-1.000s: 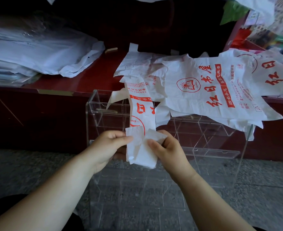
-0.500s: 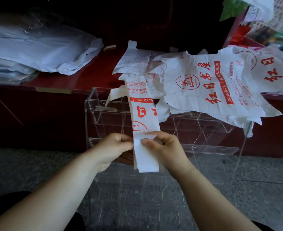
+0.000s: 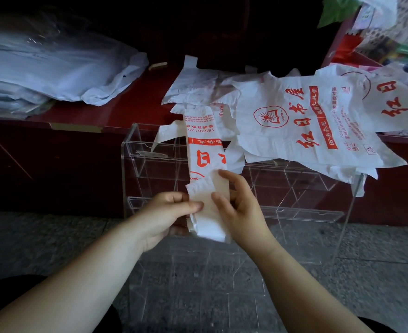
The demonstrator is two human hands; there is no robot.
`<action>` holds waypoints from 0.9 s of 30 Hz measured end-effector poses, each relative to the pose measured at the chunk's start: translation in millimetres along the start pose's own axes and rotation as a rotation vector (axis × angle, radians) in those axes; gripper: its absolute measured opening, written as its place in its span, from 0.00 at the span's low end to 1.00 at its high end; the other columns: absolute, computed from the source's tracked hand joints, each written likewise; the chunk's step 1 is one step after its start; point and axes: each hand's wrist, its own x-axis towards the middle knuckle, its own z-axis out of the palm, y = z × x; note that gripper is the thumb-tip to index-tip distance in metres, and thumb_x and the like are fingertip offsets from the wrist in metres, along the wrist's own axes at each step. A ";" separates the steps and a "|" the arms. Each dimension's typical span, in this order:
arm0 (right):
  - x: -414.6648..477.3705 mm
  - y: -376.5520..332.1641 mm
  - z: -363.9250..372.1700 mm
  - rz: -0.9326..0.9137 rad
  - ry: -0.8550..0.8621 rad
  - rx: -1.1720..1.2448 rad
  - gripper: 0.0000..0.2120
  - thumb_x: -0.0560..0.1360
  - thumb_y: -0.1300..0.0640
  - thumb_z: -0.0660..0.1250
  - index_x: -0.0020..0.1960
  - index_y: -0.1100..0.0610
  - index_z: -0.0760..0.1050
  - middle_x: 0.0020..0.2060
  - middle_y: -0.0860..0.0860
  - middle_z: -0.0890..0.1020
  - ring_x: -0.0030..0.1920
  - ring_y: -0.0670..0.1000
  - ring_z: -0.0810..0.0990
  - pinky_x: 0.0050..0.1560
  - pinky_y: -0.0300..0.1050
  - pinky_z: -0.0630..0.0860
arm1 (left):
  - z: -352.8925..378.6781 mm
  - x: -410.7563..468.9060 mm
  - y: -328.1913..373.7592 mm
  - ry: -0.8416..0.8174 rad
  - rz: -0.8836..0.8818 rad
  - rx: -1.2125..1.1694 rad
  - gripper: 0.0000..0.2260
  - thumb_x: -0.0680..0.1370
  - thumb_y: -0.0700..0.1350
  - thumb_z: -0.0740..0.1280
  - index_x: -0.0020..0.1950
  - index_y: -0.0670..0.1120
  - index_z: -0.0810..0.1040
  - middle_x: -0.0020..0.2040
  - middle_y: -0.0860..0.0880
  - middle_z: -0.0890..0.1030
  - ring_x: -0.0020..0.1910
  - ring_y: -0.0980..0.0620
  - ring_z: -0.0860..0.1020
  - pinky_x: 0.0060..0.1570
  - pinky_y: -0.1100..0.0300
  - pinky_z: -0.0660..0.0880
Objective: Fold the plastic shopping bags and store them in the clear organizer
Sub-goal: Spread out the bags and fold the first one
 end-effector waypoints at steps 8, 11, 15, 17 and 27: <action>-5.9 19.4 -20.9 -0.597 0.074 -0.863 0.30 0.68 0.66 0.60 0.68 0.53 0.60 0.66 0.56 0.67 0.60 0.52 0.69 0.54 0.49 0.75 | -18.8 -3.0 5.0 -0.126 -0.043 0.036 0.15 0.60 0.34 0.75 0.44 0.43 0.78 0.34 0.49 0.83 0.32 0.54 0.80 0.30 0.65 0.76; -9.7 26.1 -13.8 -0.715 0.051 -0.965 0.33 0.64 0.64 0.70 0.66 0.52 0.63 0.65 0.55 0.64 0.58 0.53 0.69 0.52 0.48 0.74 | -21.5 -6.7 4.2 -0.154 -0.060 0.044 0.17 0.61 0.33 0.74 0.47 0.43 0.78 0.37 0.48 0.84 0.34 0.54 0.82 0.32 0.64 0.78; -10.0 29.7 -9.7 -0.799 0.116 -0.929 0.17 0.70 0.57 0.66 0.57 0.49 0.69 0.63 0.50 0.68 0.55 0.52 0.70 0.51 0.45 0.71 | -21.0 -7.9 -0.9 -0.216 -0.081 0.066 0.17 0.61 0.34 0.74 0.48 0.42 0.78 0.38 0.47 0.84 0.36 0.54 0.82 0.35 0.63 0.78; -9.0 30.4 -8.5 -0.847 0.141 -0.881 0.12 0.71 0.55 0.66 0.54 0.50 0.71 0.60 0.49 0.74 0.53 0.53 0.71 0.49 0.46 0.70 | -20.4 -8.1 -1.7 -0.235 -0.078 0.053 0.15 0.60 0.37 0.70 0.46 0.42 0.79 0.37 0.47 0.84 0.35 0.54 0.82 0.34 0.64 0.78; -6.6 31.7 -9.5 -0.780 0.071 -0.683 0.10 0.69 0.58 0.68 0.50 0.57 0.79 0.47 0.49 0.83 0.48 0.50 0.73 0.48 0.37 0.73 | -7.4 4.4 -3.6 -0.039 0.124 -0.137 0.07 0.72 0.37 0.64 0.39 0.43 0.82 0.35 0.48 0.84 0.33 0.55 0.81 0.36 0.64 0.77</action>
